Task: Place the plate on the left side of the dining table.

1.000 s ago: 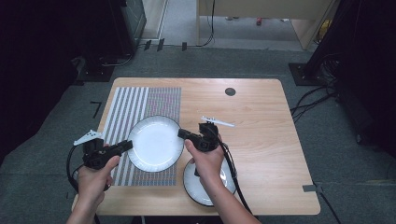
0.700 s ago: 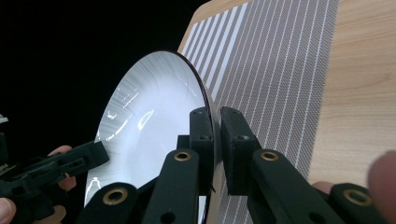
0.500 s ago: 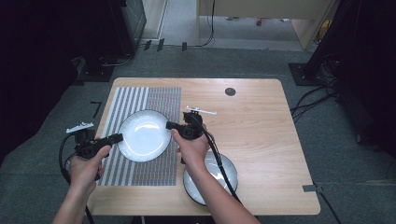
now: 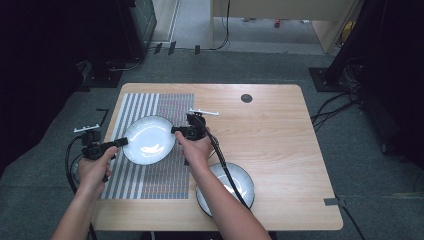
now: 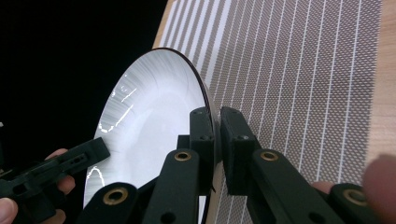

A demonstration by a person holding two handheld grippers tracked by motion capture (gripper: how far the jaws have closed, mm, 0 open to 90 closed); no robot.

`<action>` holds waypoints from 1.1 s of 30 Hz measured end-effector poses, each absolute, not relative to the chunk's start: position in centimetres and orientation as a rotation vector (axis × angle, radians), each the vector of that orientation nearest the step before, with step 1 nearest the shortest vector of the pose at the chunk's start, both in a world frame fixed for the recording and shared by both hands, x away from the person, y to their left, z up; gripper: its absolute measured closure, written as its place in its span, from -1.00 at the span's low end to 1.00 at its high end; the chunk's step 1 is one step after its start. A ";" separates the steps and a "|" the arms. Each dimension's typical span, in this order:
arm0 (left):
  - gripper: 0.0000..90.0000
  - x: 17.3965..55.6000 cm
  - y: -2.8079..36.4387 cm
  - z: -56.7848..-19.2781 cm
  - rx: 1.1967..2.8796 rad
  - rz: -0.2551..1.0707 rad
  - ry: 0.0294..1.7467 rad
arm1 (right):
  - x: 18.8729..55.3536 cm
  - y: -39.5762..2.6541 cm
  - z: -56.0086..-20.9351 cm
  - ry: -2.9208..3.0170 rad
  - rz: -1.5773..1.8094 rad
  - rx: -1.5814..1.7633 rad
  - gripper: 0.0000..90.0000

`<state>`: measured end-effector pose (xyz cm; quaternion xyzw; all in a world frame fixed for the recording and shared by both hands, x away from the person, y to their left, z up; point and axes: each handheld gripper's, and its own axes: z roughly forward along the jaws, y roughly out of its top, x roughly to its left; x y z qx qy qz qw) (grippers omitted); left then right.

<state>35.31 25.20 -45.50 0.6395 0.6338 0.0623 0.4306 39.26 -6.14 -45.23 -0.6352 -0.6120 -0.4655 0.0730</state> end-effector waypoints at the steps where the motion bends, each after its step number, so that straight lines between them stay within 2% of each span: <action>1: 0.88 35.7 25.3 -45.7 1.582 0.159 1.594 | 39.5 -5.9 -45.4 -1.832 -1.390 -1.919 0.88; 14: 0.89 38.5 25.7 -48.5 1.591 0.130 1.679 | 41.9 -4.5 -48.5 -1.795 -1.333 -2.007 0.88; 33: 0.90 40.2 24.8 -49.6 1.553 0.141 1.723 | 43.3 -4.4 -50.3 -1.766 -1.329 -2.090 0.87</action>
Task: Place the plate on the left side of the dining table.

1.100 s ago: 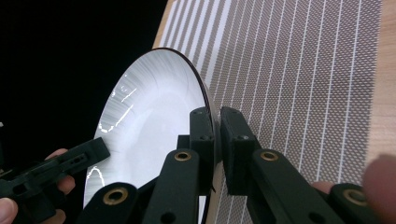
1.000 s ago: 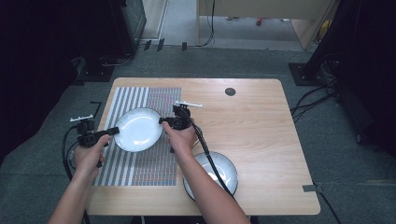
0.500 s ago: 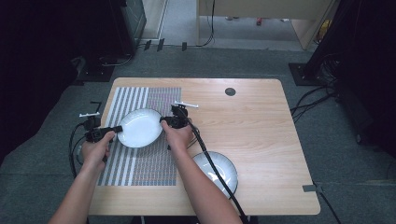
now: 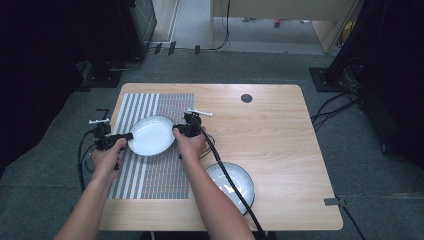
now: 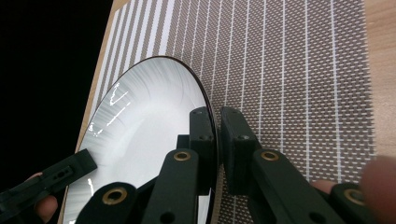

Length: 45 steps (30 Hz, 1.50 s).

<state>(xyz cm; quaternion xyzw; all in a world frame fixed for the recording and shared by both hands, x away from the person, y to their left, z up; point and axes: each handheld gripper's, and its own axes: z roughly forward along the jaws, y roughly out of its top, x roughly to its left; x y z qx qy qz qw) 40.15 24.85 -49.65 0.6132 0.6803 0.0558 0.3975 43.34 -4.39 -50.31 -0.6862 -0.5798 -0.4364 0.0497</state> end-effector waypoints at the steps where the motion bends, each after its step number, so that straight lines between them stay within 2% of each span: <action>1: 0.90 40.2 24.9 -49.6 1.553 0.140 1.721 | 43.4 -4.4 -50.4 -1.764 -1.325 -2.091 0.87; 13: 0.90 40.0 24.5 -49.7 1.568 0.165 1.713 | 43.5 -4.5 -50.8 -1.779 -1.284 -2.085 0.84; 15: 0.74 40.0 24.6 -49.7 1.565 0.153 1.700 | 43.6 -4.7 -50.7 -1.770 -1.281 -2.083 0.83; 18: 0.67 39.8 24.2 -49.5 1.576 0.175 1.687 | 43.5 -4.7 -50.5 -1.774 -1.281 -2.086 0.81; 19: 0.58 39.8 24.2 -49.4 1.576 0.179 1.685 | 43.5 -4.8 -50.2 -1.806 -1.306 -2.086 0.75; 25: 0.41 39.1 24.1 -48.4 1.574 0.231 1.651 | 43.2 -5.8 -49.0 -1.820 -1.410 -2.078 0.59; 29: 0.16 38.5 23.7 -47.6 1.602 0.276 1.631 | 42.9 -6.8 -48.2 -1.908 -1.483 -2.062 0.43; 31: 0.03 38.2 23.4 -47.4 1.623 0.293 1.626 | 42.6 -7.1 -47.7 -1.978 -1.471 -2.053 0.27; 35: -0.32 37.6 22.7 -46.9 1.647 0.337 1.640 | 41.9 -7.6 -46.5 -2.032 -1.433 -2.003 0.09; 36: -0.43 37.5 22.6 -46.8 1.646 0.343 1.644 | 41.5 -7.9 -45.8 -2.069 -1.442 -1.986 -0.01; 42: -0.59 36.3 22.3 -45.9 1.633 0.369 1.567 | 40.4 -9.2 -44.3 -2.172 -1.451 -1.944 -0.23; 45: -0.60 35.6 22.1 -45.4 1.642 0.377 1.531 | 39.7 -10.5 -43.7 -2.198 -1.490 -1.914 -0.25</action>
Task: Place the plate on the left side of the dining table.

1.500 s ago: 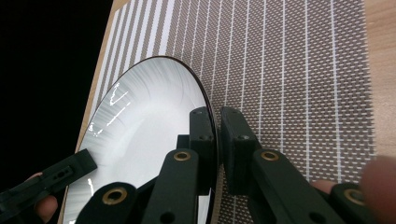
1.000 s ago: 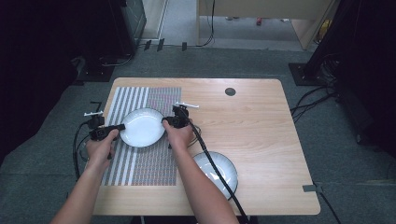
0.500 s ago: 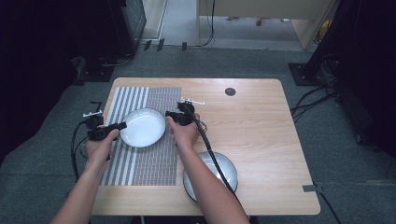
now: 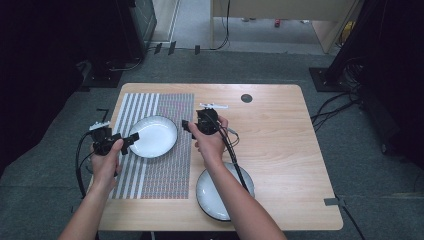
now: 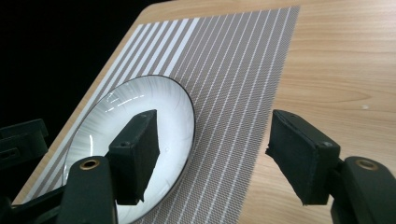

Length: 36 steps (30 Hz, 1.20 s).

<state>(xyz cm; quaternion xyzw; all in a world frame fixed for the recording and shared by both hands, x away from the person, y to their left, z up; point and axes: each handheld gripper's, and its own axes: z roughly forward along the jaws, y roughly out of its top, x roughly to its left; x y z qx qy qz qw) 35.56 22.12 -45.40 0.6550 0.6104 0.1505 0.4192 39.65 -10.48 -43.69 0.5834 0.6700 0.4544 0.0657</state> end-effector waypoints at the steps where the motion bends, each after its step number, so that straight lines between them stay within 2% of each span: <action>1: -0.60 35.4 22.1 -45.3 1.645 0.375 1.523 | 39.5 -11.0 -43.6 2.020 1.375 1.761 -0.25; 22: -0.63 31.0 20.3 -43.5 1.681 0.354 1.369 | 33.6 -17.1 -42.0 2.052 1.420 1.616 -0.30; 36: -0.63 27.9 18.2 -43.3 1.699 0.338 1.293 | 30.3 -21.0 -43.0 2.011 1.422 1.619 -0.29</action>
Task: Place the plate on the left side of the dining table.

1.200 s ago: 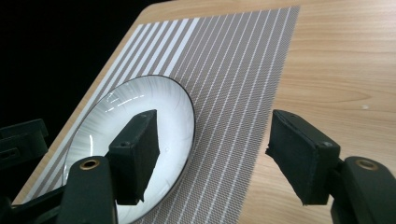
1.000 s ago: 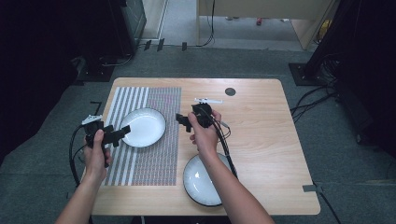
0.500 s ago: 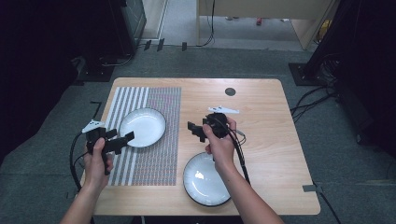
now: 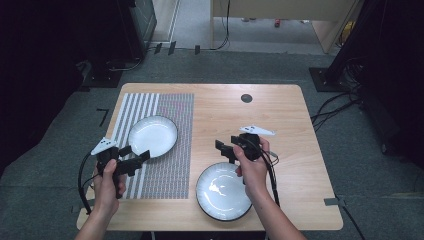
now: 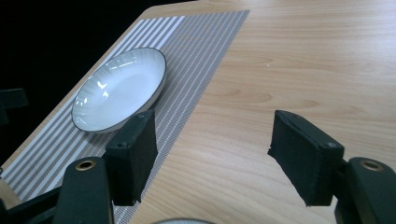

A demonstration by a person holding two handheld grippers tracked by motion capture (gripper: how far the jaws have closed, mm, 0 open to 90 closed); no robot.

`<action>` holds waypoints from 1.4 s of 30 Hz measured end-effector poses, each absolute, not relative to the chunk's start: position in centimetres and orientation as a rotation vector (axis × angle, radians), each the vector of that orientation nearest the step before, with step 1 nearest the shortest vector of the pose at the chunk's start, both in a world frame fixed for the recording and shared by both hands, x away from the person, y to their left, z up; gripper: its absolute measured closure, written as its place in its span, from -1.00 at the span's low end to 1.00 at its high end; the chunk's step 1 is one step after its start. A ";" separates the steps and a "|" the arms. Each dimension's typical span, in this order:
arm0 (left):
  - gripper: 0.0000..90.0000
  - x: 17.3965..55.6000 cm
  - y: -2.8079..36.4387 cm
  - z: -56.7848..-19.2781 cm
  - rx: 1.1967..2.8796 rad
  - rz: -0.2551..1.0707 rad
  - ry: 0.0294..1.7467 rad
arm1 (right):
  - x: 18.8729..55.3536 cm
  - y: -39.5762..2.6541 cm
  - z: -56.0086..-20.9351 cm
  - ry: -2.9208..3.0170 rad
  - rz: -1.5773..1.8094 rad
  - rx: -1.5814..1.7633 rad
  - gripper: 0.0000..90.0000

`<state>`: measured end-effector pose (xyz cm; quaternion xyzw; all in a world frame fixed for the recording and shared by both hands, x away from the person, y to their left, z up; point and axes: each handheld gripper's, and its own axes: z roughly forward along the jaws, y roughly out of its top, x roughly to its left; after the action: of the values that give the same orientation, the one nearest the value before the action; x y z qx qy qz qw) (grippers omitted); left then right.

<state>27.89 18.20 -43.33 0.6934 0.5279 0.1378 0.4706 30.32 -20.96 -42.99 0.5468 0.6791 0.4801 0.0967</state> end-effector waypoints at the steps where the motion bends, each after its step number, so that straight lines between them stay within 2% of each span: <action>1: -0.63 27.6 18.0 -43.3 1.700 0.331 1.286 | 30.1 -21.3 -43.1 2.007 1.423 1.623 -0.29; 15: -0.63 25.2 16.2 -43.8 1.753 0.338 1.223 | 27.1 -25.4 -44.3 1.945 1.453 1.655 -0.31; 42: -0.63 23.3 21.6 -47.3 1.727 0.442 1.351 | 21.7 -35.1 -48.7 1.774 1.344 1.774 -0.30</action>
<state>23.29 21.56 -47.33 0.6943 0.5434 0.1775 0.4372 21.73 -35.09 -48.73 0.6166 0.6164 0.4672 0.1472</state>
